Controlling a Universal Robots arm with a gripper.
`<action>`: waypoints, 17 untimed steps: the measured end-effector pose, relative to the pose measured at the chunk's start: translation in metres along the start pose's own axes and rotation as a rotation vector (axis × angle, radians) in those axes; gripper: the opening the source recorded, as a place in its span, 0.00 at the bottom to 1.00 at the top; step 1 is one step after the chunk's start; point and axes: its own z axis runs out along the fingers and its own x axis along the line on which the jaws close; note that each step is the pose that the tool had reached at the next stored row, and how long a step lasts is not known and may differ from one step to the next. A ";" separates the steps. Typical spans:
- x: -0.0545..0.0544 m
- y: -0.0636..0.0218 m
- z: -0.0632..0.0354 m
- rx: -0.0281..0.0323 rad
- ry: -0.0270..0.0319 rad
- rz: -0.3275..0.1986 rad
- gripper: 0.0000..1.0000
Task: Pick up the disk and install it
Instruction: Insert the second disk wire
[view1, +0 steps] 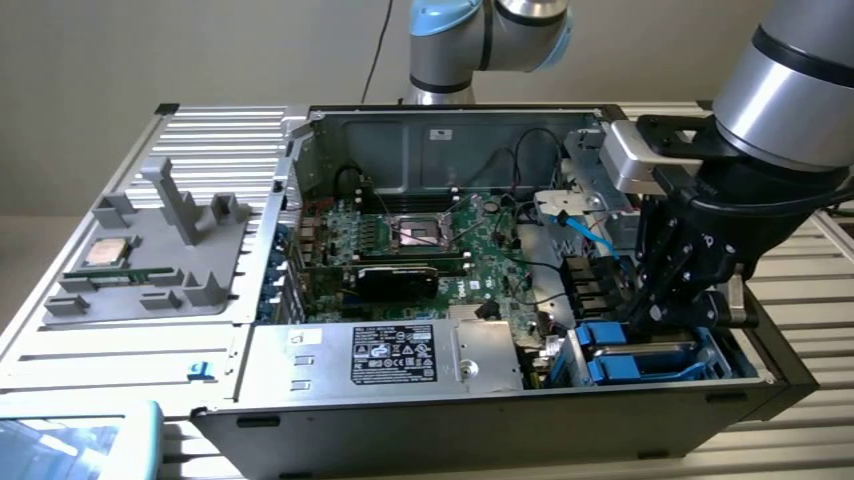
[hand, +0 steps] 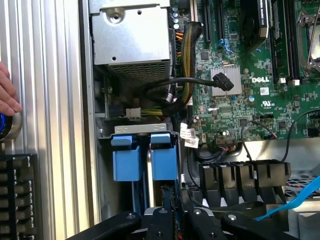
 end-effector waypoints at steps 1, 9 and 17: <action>0.000 -0.0001 0.0000 0.0000 -0.0007 0.000 0.16; 0.004 -0.0004 0.0001 -0.0005 -0.0073 0.000 0.16; 0.004 -0.0005 0.0002 -0.0010 -0.0127 -0.001 0.16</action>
